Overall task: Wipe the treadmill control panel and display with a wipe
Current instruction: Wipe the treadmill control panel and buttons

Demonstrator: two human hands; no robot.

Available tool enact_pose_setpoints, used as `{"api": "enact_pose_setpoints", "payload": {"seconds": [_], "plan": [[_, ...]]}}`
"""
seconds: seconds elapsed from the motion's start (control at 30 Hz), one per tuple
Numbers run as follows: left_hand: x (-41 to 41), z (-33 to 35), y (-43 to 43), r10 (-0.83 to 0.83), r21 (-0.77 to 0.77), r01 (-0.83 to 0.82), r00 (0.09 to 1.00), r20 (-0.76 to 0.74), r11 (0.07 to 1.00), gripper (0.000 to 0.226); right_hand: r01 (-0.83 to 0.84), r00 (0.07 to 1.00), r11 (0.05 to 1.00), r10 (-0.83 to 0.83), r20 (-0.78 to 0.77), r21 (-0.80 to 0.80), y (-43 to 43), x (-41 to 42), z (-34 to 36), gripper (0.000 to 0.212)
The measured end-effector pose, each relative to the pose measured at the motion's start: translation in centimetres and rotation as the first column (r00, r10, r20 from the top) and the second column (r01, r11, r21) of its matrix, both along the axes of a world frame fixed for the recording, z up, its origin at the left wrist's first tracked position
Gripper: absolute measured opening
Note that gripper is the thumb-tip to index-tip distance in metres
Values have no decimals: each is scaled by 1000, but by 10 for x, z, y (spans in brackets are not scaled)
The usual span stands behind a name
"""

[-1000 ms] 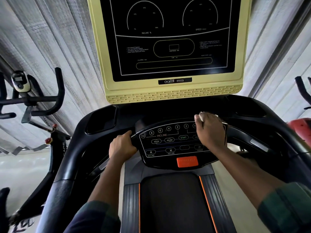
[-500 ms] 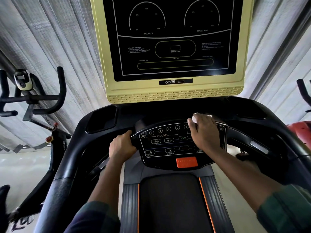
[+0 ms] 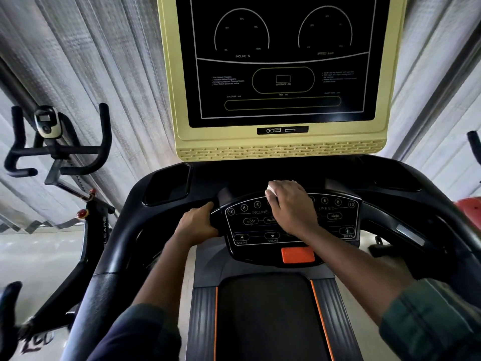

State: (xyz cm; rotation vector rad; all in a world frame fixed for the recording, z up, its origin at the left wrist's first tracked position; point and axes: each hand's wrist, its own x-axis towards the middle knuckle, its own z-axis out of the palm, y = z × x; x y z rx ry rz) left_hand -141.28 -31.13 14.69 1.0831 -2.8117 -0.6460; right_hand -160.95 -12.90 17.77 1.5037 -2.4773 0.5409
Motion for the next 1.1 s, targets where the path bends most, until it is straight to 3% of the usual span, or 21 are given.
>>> {"api": "enact_pose_setpoints", "payload": {"seconds": [0.1,0.17,0.3,0.4,0.5,0.63,0.87,1.1], "plan": [[1,5,-7,-26,60,25,1000,16,998,53,-11,1000,1000,11,-17,0,-9,10,0,55],[2,4,-7,-14,44,14,1000,10,999,52,-114,993,993,114,-5,11,-14,17,-3,56],[0,0,-1,61,5,-61,998,28,998,41,-115,993,993,116,-29,21,-25,25,-1,57],[0,1,2,115,-14,-115,992,55,993,34,-244,970,965,244,13,100,-40,37,1,58],[0,0,2,108,5,-108,994,34,994,33,-246,968,957,250,-5,156,-51,43,4,62],[1,-1,1,98,-5,-98,995,10,995,38,-402,915,871,394,88,283,-61,50,8,68],[1,0,2,97,-12,-97,995,7,995,43,-351,924,780,197,328,518,-109,53,38,69],[1,-1,1,99,-16,-98,995,9,995,47,-408,894,773,230,386,485,-87,45,42,66]]}}
